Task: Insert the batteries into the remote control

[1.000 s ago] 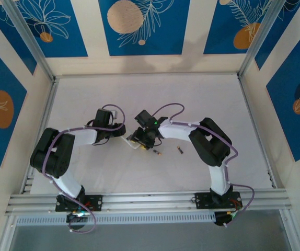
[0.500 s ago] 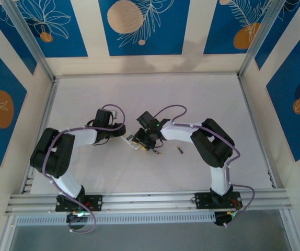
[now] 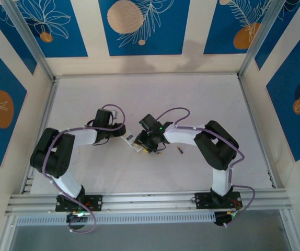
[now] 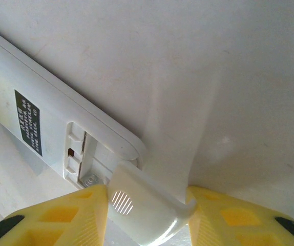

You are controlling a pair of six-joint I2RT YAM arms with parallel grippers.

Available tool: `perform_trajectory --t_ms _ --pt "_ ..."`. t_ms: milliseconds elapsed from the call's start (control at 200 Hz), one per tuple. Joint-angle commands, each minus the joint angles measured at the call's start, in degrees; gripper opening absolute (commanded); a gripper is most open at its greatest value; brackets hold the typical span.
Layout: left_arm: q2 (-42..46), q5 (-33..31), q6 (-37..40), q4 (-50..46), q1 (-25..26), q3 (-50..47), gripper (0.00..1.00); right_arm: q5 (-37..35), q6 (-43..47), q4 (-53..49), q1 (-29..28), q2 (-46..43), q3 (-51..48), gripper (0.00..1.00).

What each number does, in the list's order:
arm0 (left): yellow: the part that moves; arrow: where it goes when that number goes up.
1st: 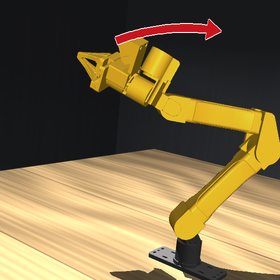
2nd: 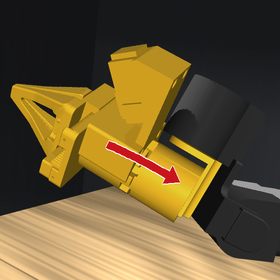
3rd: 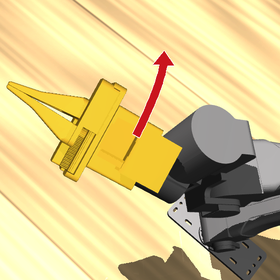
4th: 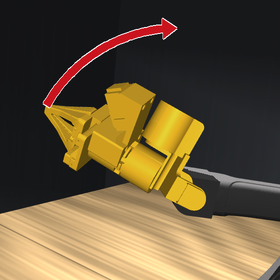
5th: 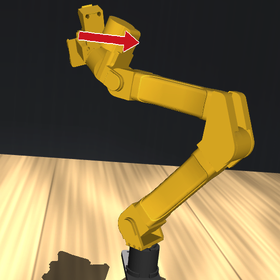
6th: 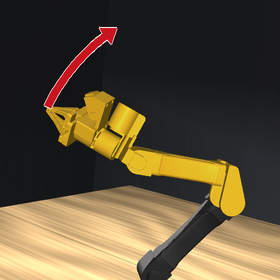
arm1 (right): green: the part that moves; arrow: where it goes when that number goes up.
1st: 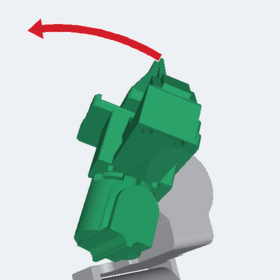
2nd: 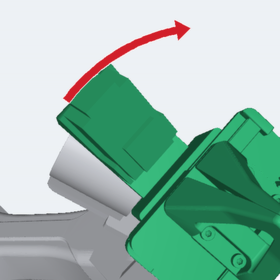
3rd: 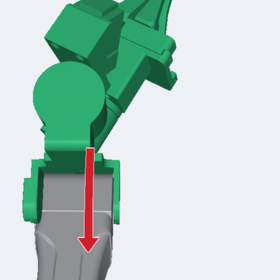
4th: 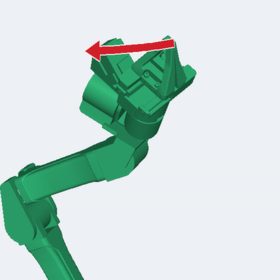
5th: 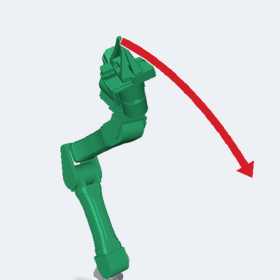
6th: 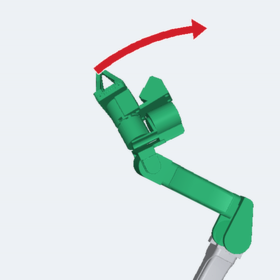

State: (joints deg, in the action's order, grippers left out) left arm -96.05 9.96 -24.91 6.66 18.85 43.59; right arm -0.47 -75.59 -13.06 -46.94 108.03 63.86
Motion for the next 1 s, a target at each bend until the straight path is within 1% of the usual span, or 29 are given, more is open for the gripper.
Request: perform_trajectory --t_ms 0,505,730,820,995 --pt "1.0 -0.7 1.1 -3.1 -0.5 -0.1 0.44 -0.8 -1.6 -5.3 -1.0 -0.5 -2.6 0.45" --pt "1.7 -1.2 1.4 -3.6 -0.6 0.0 0.45 -1.7 -2.5 -4.5 -1.2 -3.4 -6.1 0.46" --pt "2.6 -1.0 1.3 -4.2 -0.6 0.5 0.48 -1.8 -1.8 -4.4 -1.2 -4.5 -6.6 0.46" --pt "3.7 -1.0 1.2 -4.9 -0.6 0.7 0.51 -2.2 -0.7 -4.6 -1.2 -5.2 -6.2 0.47" --pt "7.2 -0.4 0.3 -5.9 -0.5 0.8 0.63 -3.6 2.2 -6.4 -1.6 -6.4 -3.7 0.48"
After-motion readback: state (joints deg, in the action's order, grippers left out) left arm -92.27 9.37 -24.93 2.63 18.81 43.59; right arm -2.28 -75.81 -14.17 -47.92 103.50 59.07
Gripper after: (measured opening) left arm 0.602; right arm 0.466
